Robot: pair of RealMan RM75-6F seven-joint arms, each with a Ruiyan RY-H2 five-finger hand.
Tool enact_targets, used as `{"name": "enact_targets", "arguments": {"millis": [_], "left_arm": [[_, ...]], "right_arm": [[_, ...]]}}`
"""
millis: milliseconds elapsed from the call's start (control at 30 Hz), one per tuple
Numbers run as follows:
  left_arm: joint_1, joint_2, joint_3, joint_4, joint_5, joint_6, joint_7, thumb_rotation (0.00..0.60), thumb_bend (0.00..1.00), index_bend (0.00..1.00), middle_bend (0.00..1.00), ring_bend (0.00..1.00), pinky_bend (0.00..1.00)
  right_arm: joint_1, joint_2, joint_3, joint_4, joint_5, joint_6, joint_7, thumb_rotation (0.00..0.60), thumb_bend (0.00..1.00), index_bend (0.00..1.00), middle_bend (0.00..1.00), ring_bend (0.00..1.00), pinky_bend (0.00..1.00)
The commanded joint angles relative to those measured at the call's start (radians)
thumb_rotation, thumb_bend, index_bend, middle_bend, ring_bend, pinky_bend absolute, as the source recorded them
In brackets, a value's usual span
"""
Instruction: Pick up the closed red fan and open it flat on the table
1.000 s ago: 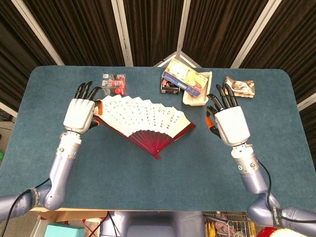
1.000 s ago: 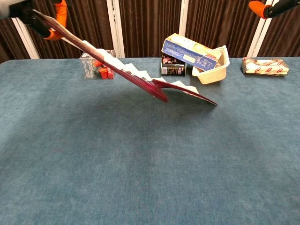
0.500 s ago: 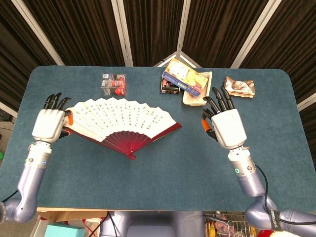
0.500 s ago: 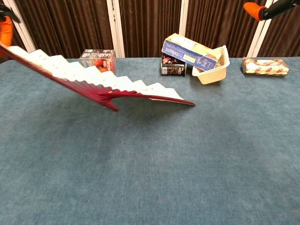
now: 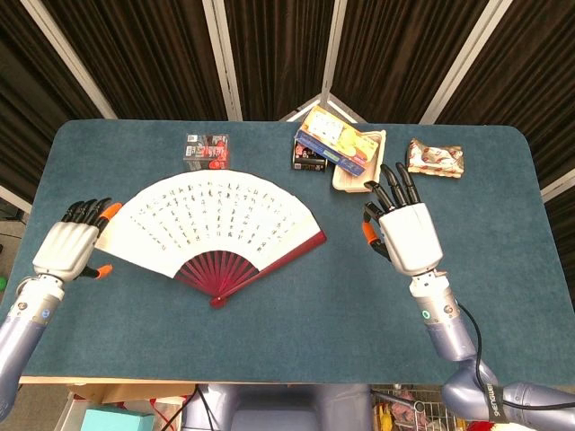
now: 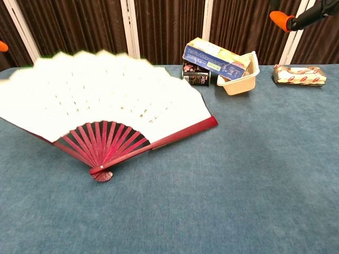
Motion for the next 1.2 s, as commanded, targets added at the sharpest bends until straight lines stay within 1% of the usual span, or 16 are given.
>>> {"name": "enact_targets", "arguments": {"millis": [33, 167, 300, 333, 400, 467, 533, 600, 667, 733, 833, 933, 1033, 1100, 1200], "left_arm": [[0.018, 0.033, 0.024, -0.027, 0.035, -0.020, -0.036, 0.600, 0.00, 0.03, 0.00, 0.00, 0.00], [0.035, 0.064, 0.042, -0.048, 0.083, -0.025, -0.076, 0.600, 0.00, 0.02, 0.00, 0.00, 0.00], [0.057, 0.078, 0.047, -0.058, 0.124, 0.001, -0.112, 0.600, 0.00, 0.01, 0.00, 0.00, 0.00], [0.062, 0.079, 0.046, -0.057, 0.130, 0.010, -0.116, 0.600, 0.00, 0.01, 0.00, 0.00, 0.00], [0.072, 0.079, 0.045, -0.055, 0.142, 0.030, -0.118, 0.600, 0.00, 0.01, 0.00, 0.00, 0.00], [0.086, 0.074, 0.044, -0.053, 0.153, 0.057, -0.119, 0.600, 0.00, 0.01, 0.00, 0.00, 0.00], [0.107, 0.065, 0.044, -0.049, 0.168, 0.095, -0.123, 0.600, 0.00, 0.01, 0.00, 0.00, 0.00], [0.127, 0.056, 0.044, -0.043, 0.178, 0.131, -0.128, 0.600, 0.00, 0.01, 0.00, 0.00, 0.00], [0.150, 0.046, 0.043, -0.039, 0.184, 0.173, -0.126, 0.600, 0.00, 0.01, 0.00, 0.00, 0.00], [0.178, 0.033, 0.046, -0.033, 0.197, 0.221, -0.125, 0.600, 0.00, 0.00, 0.00, 0.00, 0.00], [0.225, 0.007, 0.059, -0.013, 0.229, 0.298, -0.122, 0.600, 0.00, 0.00, 0.00, 0.00, 0.00], [0.274, -0.022, 0.075, 0.014, 0.254, 0.362, -0.141, 0.600, 0.00, 0.00, 0.00, 0.00, 0.00], [0.319, -0.044, 0.093, 0.037, 0.270, 0.408, -0.174, 0.600, 0.00, 0.00, 0.00, 0.00, 0.00], [0.346, -0.055, 0.101, 0.049, 0.280, 0.437, -0.190, 0.600, 0.00, 0.00, 0.00, 0.00, 0.00], [0.384, -0.068, 0.111, 0.076, 0.310, 0.492, -0.196, 0.600, 0.00, 0.00, 0.00, 0.00, 0.00]], "right_arm": [[-0.002, -0.001, -0.002, 0.001, 0.000, 0.000, 0.003, 0.600, 0.68, 0.79, 0.29, 0.08, 0.05], [-0.008, -0.001, -0.005, 0.001, -0.002, 0.004, 0.009, 0.600, 0.68, 0.79, 0.29, 0.08, 0.05], [-0.017, 0.002, -0.009, -0.001, -0.001, 0.008, 0.015, 0.600, 0.68, 0.79, 0.29, 0.08, 0.05], [-0.020, 0.003, -0.011, -0.002, -0.001, 0.009, 0.016, 0.600, 0.68, 0.78, 0.29, 0.08, 0.05], [-0.028, 0.007, -0.015, -0.003, 0.003, 0.012, 0.020, 0.600, 0.68, 0.73, 0.29, 0.08, 0.05], [-0.039, 0.015, -0.021, -0.005, 0.010, 0.012, 0.029, 0.600, 0.68, 0.62, 0.27, 0.08, 0.05], [-0.056, 0.028, -0.028, -0.011, 0.021, 0.015, 0.047, 0.600, 0.63, 0.48, 0.24, 0.08, 0.05], [-0.075, 0.040, -0.033, -0.017, 0.041, 0.018, 0.063, 0.600, 0.50, 0.24, 0.16, 0.05, 0.05], [-0.097, 0.056, -0.040, -0.023, 0.069, 0.021, 0.074, 0.600, 0.42, 0.06, 0.08, 0.02, 0.05], [-0.128, 0.077, -0.047, -0.030, 0.111, 0.026, 0.086, 0.600, 0.38, 0.00, 0.04, 0.00, 0.05], [-0.178, 0.116, -0.053, -0.040, 0.167, 0.040, 0.128, 0.600, 0.36, 0.00, 0.00, 0.00, 0.05], [-0.237, 0.160, -0.064, -0.048, 0.211, 0.057, 0.199, 0.600, 0.32, 0.00, 0.00, 0.00, 0.04], [-0.298, 0.214, -0.089, -0.062, 0.233, 0.067, 0.270, 0.600, 0.28, 0.00, 0.00, 0.00, 0.04], [-0.341, 0.255, -0.112, -0.084, 0.226, 0.078, 0.323, 0.600, 0.27, 0.00, 0.00, 0.00, 0.04], [-0.413, 0.308, -0.166, -0.104, 0.157, 0.126, 0.396, 0.600, 0.27, 0.00, 0.00, 0.00, 0.04]]}}
